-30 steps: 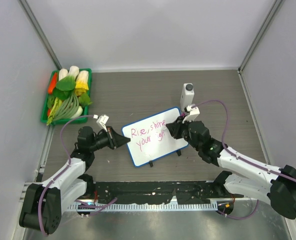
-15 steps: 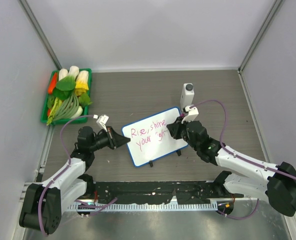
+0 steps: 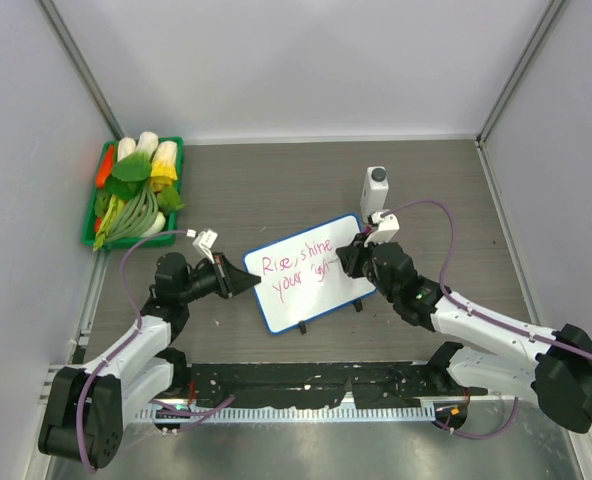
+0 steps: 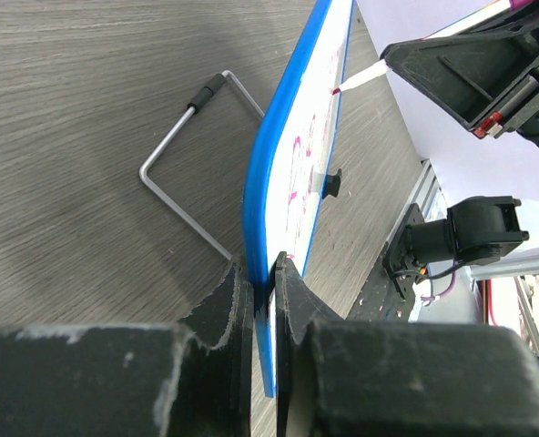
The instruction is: Write a sentence on the whiteboard
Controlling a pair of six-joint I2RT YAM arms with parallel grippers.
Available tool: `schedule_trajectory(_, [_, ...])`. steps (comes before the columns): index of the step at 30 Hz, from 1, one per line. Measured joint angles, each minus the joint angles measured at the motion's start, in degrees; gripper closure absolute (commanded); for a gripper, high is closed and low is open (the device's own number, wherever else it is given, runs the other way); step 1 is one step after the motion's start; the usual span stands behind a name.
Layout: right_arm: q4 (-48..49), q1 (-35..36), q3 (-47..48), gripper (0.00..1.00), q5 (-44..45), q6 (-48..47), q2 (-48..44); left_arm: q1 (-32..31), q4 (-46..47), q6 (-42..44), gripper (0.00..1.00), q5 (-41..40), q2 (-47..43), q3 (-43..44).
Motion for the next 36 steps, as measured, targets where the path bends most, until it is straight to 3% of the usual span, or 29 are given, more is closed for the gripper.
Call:
schedule_trajectory(17, [-1.81, 0.02, -0.02, 0.99, 1.22, -0.04, -3.85, 0.0, 0.04, 0.09, 1.0, 0.24, 0.13, 0.0])
schedule_trajectory(36, [0.26, 0.02, 0.0, 0.98, -0.42, 0.33, -0.52, 0.0, 0.04, 0.09, 1.0, 0.26, 0.22, 0.0])
